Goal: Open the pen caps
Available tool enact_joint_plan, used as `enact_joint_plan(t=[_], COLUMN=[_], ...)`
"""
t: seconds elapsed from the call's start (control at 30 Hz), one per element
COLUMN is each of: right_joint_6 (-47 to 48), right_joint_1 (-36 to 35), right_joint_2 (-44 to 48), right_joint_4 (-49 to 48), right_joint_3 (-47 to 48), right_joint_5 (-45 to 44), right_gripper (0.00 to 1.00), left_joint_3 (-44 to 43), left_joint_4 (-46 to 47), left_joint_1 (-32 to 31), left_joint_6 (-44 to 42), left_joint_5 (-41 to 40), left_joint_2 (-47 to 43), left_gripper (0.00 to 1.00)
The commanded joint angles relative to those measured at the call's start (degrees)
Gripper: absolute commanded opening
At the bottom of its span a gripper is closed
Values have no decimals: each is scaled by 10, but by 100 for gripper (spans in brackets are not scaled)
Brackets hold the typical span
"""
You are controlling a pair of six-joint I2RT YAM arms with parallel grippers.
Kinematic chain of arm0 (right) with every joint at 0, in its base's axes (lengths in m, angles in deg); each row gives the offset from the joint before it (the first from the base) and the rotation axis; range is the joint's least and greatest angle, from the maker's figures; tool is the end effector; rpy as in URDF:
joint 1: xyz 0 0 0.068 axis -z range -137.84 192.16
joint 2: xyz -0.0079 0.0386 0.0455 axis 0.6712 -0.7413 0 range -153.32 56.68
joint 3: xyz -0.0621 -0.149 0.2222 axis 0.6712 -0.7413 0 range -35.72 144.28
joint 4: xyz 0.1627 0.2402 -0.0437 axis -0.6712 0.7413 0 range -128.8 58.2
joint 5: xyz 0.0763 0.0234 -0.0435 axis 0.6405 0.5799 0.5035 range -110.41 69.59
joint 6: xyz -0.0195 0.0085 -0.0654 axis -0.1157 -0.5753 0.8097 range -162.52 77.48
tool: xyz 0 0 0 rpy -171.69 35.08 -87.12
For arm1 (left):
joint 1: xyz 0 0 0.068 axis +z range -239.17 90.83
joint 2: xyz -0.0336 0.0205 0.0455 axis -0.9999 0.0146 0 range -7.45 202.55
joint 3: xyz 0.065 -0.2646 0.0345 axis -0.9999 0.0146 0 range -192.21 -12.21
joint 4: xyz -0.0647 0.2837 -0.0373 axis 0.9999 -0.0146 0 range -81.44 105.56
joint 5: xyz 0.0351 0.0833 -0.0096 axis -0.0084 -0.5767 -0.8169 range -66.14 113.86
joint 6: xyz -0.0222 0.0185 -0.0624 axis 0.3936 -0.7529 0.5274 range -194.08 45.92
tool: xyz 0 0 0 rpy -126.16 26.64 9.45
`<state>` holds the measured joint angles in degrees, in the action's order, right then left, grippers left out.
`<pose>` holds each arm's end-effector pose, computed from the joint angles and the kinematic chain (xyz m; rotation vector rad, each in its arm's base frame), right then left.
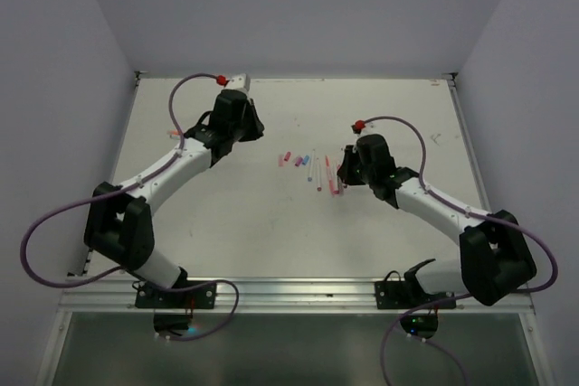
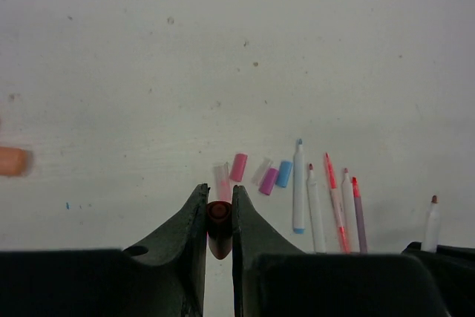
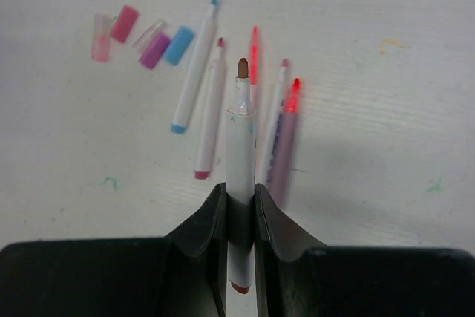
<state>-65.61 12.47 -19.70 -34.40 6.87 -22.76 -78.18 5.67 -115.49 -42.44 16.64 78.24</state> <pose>0.2828 0.1588 0.1867 -0.1085 2.2734 0.4494 0.3571 -0.1689 0.2772 -0.1759 2.1123 -0.4804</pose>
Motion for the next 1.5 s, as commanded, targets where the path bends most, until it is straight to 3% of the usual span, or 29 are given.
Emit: enact_joint_plan(t=[0.0, 0.4, 0.93, 1.13, 1.27, 1.47], right_joint_6=[-18, -12, -15, -20, -24, -26], right_joint_1=[33, 83, 84, 84, 84, 83], right_joint_2=[-16, -112, -171, -161, -138, -63], right_joint_4=[52, 37, 8, 4, 9, 42], right_joint_3=[28, 61, 61, 57, 57, 71], right_joint_5=[-34, -4, 20, 21, 20, 21], right_gripper=[0, 0, 16, 28, 41, 57], left_joint_3=[-72, -139, -145, -138, -132, -118], left_joint_4=[-74, -103, -94, -95, -102, -126], left_joint_1=[0, 0, 0, 0, 5, 21], left_joint_6=[-28, -35, -23, -13, -3, 18], left_joint_5=[65, 93, 110, 98, 85, 43], left_joint_2=[63, 242, 315, 309, 286, 194], left_gripper=[8, 16, 25, 33, 39, 51])
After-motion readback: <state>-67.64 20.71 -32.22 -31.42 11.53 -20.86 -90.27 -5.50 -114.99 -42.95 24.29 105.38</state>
